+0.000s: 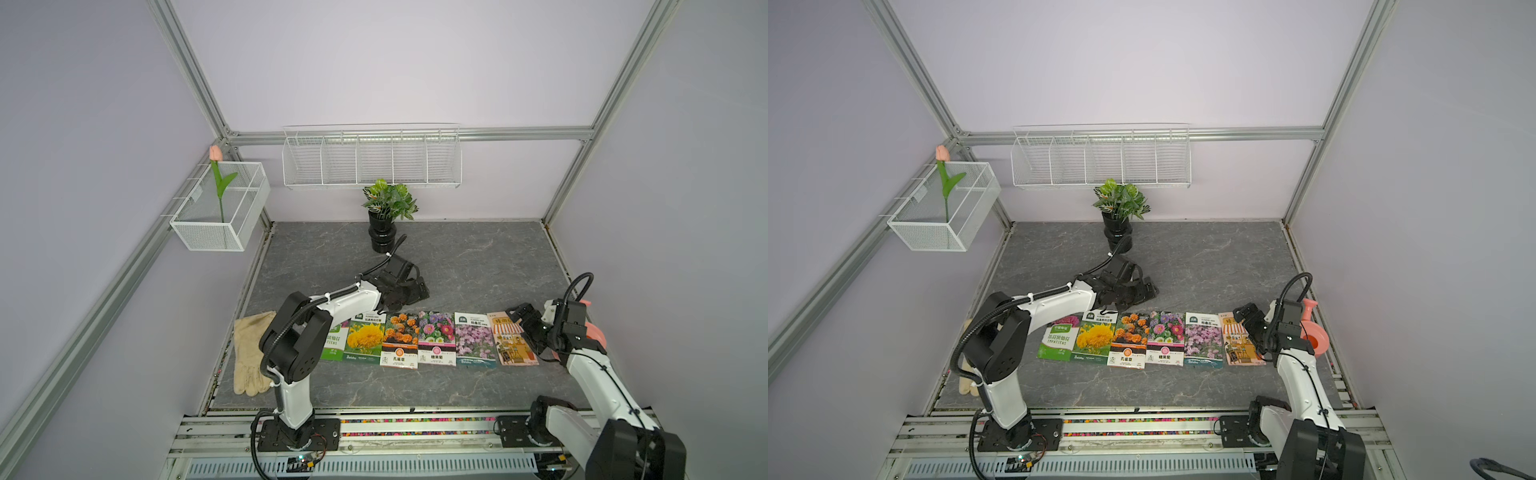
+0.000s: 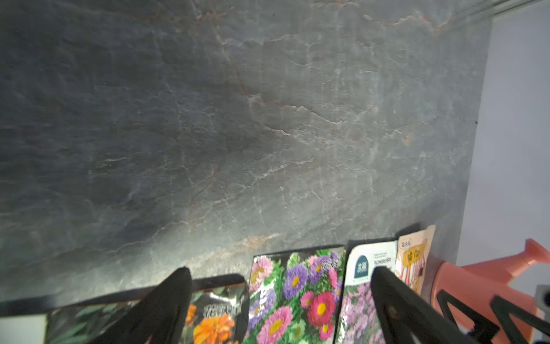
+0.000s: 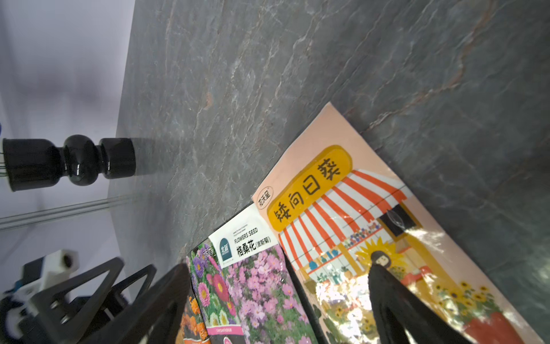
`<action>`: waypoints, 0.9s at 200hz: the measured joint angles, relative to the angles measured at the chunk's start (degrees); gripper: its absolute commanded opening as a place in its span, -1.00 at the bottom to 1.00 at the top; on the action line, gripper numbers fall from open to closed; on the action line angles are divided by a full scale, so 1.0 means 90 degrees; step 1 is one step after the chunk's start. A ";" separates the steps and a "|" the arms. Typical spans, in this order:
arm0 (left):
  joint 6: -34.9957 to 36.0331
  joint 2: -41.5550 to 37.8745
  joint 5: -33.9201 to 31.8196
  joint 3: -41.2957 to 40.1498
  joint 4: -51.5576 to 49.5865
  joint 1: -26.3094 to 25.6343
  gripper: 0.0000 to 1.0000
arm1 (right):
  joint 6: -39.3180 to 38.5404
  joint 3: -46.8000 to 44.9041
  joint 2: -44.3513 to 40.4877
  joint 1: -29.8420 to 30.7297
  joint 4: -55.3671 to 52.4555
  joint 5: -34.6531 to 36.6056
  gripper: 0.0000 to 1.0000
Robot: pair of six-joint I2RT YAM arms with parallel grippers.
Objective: Arrange the seed packets in a row
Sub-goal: Adjust the seed packet at the center of the board.
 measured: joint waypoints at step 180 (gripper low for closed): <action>0.0398 -0.1190 -0.0707 -0.0304 -0.0078 -0.0087 0.93 | 0.0005 -0.0775 -0.0707 -0.0002 -0.0274 0.0471 0.90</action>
